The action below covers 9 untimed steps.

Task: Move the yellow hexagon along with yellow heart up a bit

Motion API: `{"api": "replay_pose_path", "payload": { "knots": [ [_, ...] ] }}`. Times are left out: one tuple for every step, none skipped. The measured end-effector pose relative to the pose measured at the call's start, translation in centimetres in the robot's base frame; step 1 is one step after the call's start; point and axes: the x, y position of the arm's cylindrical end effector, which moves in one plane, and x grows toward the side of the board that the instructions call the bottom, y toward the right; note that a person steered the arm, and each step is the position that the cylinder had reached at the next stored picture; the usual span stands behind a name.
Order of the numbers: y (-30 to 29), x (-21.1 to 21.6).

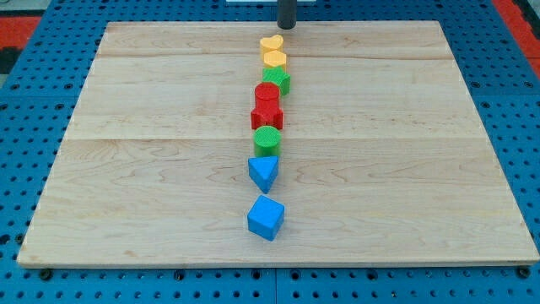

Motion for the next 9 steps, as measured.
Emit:
{"api": "replay_pose_path", "payload": {
  "knots": [
    [0.0,0.0],
    [-0.1,0.0],
    [0.3,0.2],
    [1.1,0.3],
    [3.4,3.5],
    [4.2,10.2],
    [0.1,10.0],
    [-6.0,9.1],
    [-9.1,7.7]
  ]
}}
